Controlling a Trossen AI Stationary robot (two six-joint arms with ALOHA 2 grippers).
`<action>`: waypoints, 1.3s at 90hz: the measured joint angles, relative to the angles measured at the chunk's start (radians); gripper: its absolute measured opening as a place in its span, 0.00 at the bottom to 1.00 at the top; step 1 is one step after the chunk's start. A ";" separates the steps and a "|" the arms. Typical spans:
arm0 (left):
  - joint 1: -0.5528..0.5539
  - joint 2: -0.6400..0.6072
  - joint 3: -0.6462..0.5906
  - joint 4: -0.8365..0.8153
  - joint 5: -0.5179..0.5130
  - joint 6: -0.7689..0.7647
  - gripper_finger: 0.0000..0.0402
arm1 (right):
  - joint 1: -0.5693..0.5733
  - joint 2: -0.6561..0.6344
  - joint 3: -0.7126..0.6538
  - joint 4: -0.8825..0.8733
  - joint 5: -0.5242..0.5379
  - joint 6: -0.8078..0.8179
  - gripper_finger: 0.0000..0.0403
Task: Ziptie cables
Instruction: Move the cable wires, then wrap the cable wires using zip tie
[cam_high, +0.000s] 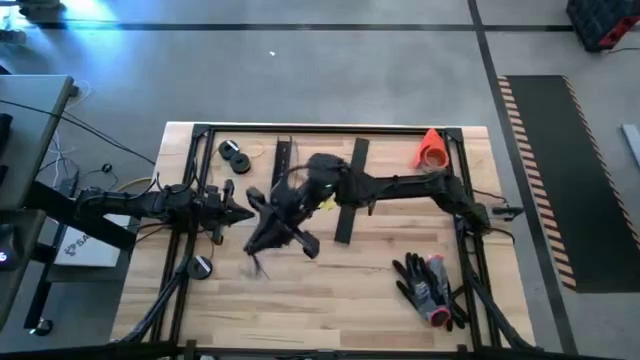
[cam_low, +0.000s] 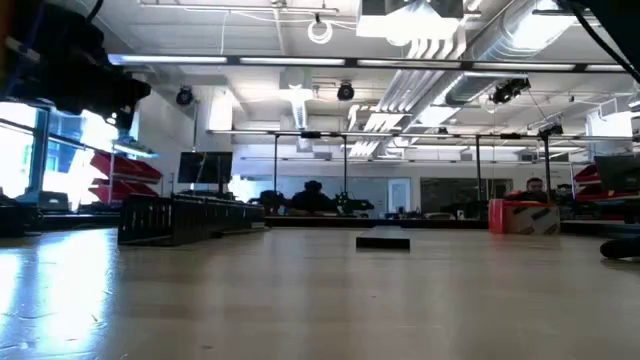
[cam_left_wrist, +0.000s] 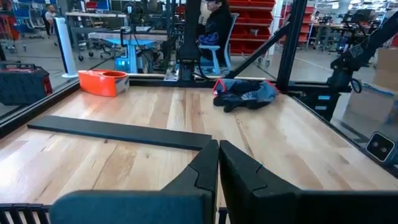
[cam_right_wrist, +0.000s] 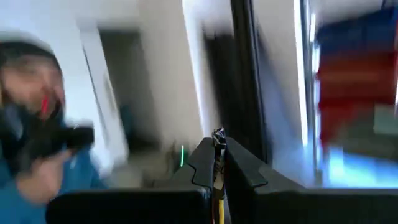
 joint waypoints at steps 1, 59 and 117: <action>0.000 0.000 0.000 0.000 0.000 0.000 0.00 | 0.001 -0.001 -0.006 -0.044 0.010 -0.021 0.00; 0.000 0.000 0.000 0.000 0.000 0.000 0.00 | 0.124 -0.203 -0.691 -0.597 0.546 -0.495 0.00; 0.000 0.000 0.000 0.000 0.000 0.000 0.00 | 0.169 -0.335 -1.018 -0.954 0.866 -0.346 0.47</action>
